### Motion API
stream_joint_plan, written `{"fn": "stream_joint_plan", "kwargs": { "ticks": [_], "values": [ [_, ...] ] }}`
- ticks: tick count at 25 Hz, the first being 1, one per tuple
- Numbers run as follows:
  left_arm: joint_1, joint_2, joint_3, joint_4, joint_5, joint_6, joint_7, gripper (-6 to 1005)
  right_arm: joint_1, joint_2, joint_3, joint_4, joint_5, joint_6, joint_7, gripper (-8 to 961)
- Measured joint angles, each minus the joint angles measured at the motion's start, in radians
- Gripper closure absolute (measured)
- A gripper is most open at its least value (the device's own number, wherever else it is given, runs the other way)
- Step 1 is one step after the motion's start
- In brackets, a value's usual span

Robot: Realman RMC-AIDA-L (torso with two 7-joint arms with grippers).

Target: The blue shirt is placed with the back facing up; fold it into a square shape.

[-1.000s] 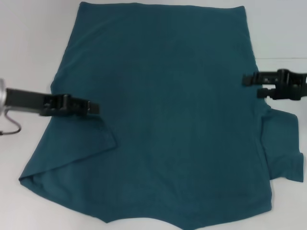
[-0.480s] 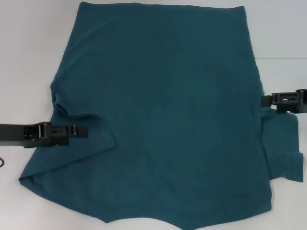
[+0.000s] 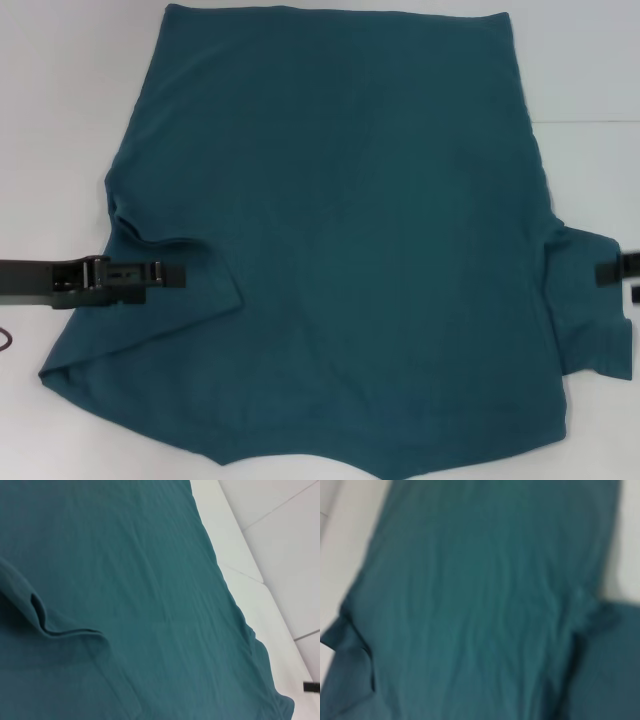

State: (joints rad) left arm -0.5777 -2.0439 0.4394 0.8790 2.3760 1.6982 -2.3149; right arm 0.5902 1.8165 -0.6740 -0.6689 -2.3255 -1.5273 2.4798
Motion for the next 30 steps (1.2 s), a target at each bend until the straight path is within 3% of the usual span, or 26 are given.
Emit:
{"fn": "stream_joint_plan", "kwargs": {
  "ticks": [14, 30],
  "values": [
    [-0.01, 0.001, -0.002, -0.004, 0.0, -0.032, -0.01, 37, -0.037, -0.002, 0.013, 0.007, -0.026, -0.004, 0.088, 147],
    [-0.011, 0.001, -0.002, -0.007, 0.0, -0.056, -0.014, 37, -0.035, 0.017, 0.018, 0.048, -0.049, 0.058, 0.111, 163]
  ]
}}
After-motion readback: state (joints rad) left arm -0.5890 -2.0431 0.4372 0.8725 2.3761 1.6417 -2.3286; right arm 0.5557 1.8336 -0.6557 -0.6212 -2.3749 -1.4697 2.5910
